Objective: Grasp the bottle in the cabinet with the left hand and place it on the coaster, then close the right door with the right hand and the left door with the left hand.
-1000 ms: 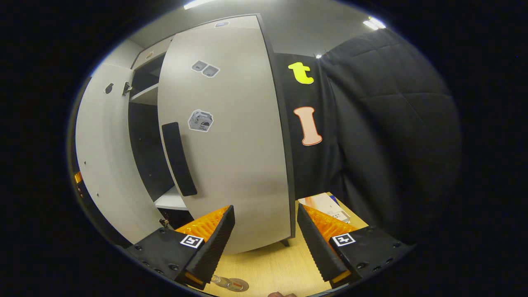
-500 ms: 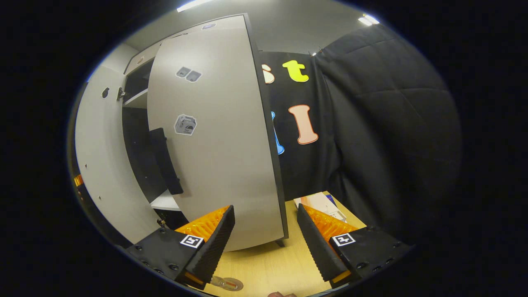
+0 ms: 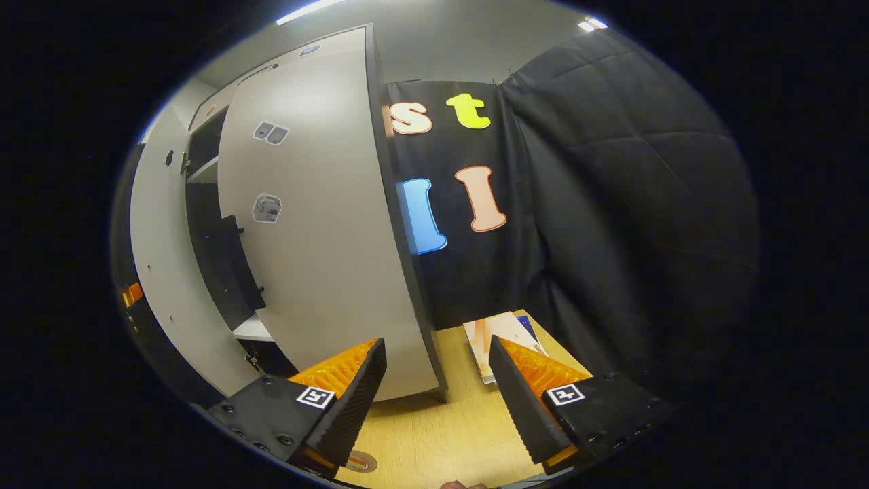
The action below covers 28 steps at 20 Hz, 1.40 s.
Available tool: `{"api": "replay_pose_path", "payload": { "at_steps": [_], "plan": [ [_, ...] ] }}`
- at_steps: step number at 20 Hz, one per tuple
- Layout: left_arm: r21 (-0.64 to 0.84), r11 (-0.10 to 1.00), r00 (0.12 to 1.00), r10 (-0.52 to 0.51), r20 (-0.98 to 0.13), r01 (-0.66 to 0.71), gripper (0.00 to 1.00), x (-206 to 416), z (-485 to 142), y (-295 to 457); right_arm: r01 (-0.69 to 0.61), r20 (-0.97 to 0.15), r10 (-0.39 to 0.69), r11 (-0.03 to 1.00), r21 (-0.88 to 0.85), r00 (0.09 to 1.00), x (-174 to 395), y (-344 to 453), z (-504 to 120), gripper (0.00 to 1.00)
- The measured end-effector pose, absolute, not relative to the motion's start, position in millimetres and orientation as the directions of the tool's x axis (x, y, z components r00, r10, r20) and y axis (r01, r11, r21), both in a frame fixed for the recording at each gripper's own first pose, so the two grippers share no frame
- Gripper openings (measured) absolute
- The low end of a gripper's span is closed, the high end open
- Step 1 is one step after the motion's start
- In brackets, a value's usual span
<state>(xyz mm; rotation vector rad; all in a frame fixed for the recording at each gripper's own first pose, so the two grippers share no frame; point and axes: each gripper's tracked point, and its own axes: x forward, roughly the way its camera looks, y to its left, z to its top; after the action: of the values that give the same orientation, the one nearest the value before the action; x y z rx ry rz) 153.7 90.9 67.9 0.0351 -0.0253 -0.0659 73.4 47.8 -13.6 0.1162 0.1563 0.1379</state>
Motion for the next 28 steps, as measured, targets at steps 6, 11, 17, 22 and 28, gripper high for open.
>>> {"api": "replay_pose_path", "payload": {
  "at_steps": [6,11,17,22,28],
  "plan": [
    [0.025,0.997,0.996,-0.08,0.035,0.079,0.94,152.3,68.0,36.9,-0.127,-0.149,0.138,0.989,0.082,0.979,75.6,15.9,-14.1,0.97],
    [0.058,0.998,0.999,-0.034,0.04,0.031,0.94,120.5,71.0,23.9,-0.181,-0.138,0.192,0.979,0.091,0.972,82.9,9.4,-9.8,0.97],
    [-0.024,1.0,0.997,0.008,0.074,-0.006,0.94,65.4,77.1,22.3,-0.286,-0.128,0.296,0.954,0.09,0.947,93.6,15.7,1.0,0.97],
    [-0.126,0.992,0.995,0.02,0.103,-0.007,0.94,4.0,70.5,17.0,-0.334,-0.1,0.338,0.941,0.051,0.936,92.2,23.7,11.0,0.97],
    [-0.1,0.993,0.996,0.063,0.056,-0.057,0.94,-27.8,54.5,40.0,-0.333,-0.091,0.335,0.942,0.028,0.938,83.6,36.8,6.8,0.98]
  ]
}}
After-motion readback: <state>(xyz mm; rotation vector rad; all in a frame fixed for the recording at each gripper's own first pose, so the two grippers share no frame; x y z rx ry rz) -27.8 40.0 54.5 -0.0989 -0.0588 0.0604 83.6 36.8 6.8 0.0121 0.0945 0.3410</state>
